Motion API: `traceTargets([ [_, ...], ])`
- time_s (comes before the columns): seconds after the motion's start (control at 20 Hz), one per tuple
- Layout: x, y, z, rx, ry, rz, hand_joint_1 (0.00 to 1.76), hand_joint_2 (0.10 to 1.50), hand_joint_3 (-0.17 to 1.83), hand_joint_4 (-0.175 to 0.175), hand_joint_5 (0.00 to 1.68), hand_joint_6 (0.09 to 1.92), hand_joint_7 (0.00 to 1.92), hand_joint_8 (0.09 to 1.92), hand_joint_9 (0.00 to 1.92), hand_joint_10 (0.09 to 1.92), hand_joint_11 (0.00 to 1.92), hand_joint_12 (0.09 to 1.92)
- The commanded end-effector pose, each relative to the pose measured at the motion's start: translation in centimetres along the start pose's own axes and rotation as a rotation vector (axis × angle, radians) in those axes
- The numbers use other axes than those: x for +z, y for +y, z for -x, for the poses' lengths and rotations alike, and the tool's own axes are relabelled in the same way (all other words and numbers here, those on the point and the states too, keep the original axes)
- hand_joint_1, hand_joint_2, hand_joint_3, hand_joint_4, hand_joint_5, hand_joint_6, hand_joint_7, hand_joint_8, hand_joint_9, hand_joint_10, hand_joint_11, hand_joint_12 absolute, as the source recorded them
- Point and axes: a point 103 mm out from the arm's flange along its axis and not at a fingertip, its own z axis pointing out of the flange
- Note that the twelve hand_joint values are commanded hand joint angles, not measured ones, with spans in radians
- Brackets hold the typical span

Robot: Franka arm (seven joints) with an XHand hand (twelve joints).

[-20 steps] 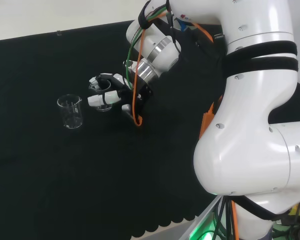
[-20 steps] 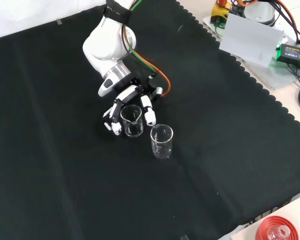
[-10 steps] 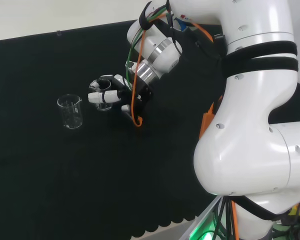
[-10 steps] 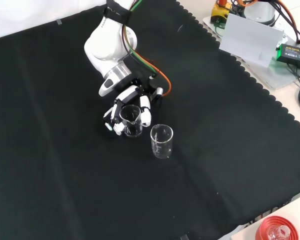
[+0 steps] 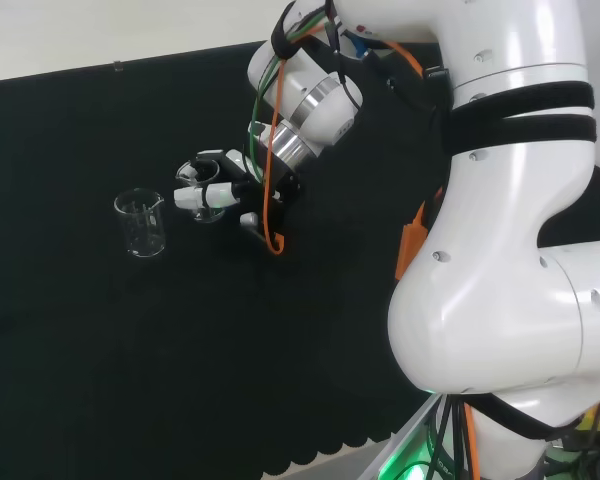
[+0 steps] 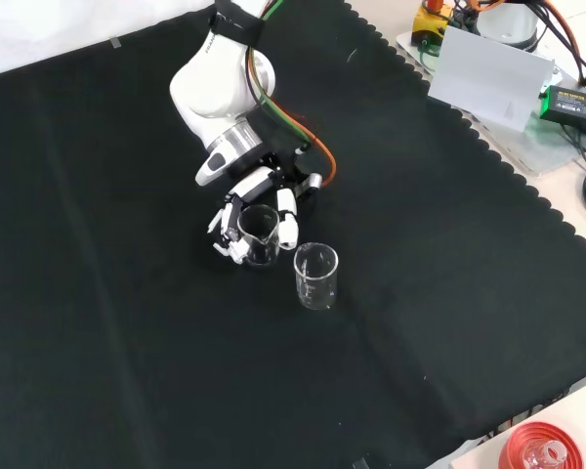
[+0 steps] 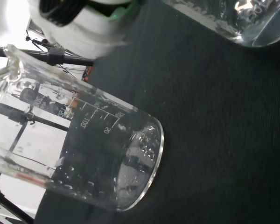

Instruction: Pick up the beaker on the right.

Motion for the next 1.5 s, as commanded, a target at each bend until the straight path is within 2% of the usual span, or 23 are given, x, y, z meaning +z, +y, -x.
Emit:
traceTargets([
  [0.05,-1.2,0.5,-1.7,-0.026,-0.072,0.03,1.04,1.06,0.02,0.175,1.07,0.88,1.13,0.46,0.95,0.5,0.55,1.22],
  [0.15,-1.5,0.5,-2.0,-0.03,-0.085,0.029,1.06,1.05,0.01,0.175,1.11,0.81,1.23,0.38,1.03,0.44,0.66,1.16],
  [0.35,-2.3,0.3,-2.7,-0.034,-0.103,0.015,1.07,1.04,0.0,0.175,1.15,0.74,1.32,0.29,1.12,0.36,0.74,1.12],
  [0.85,-4.2,-0.9,-4.2,-0.04,-0.137,-0.012,1.08,1.03,0.0,0.175,1.17,0.71,1.39,0.22,1.2,0.3,0.76,1.11],
  [1.5,-6.1,-2.7,-6.3,-0.047,-0.177,-0.01,1.08,1.03,0.0,0.175,1.18,0.7,1.4,0.21,1.21,0.29,0.77,1.11],
])
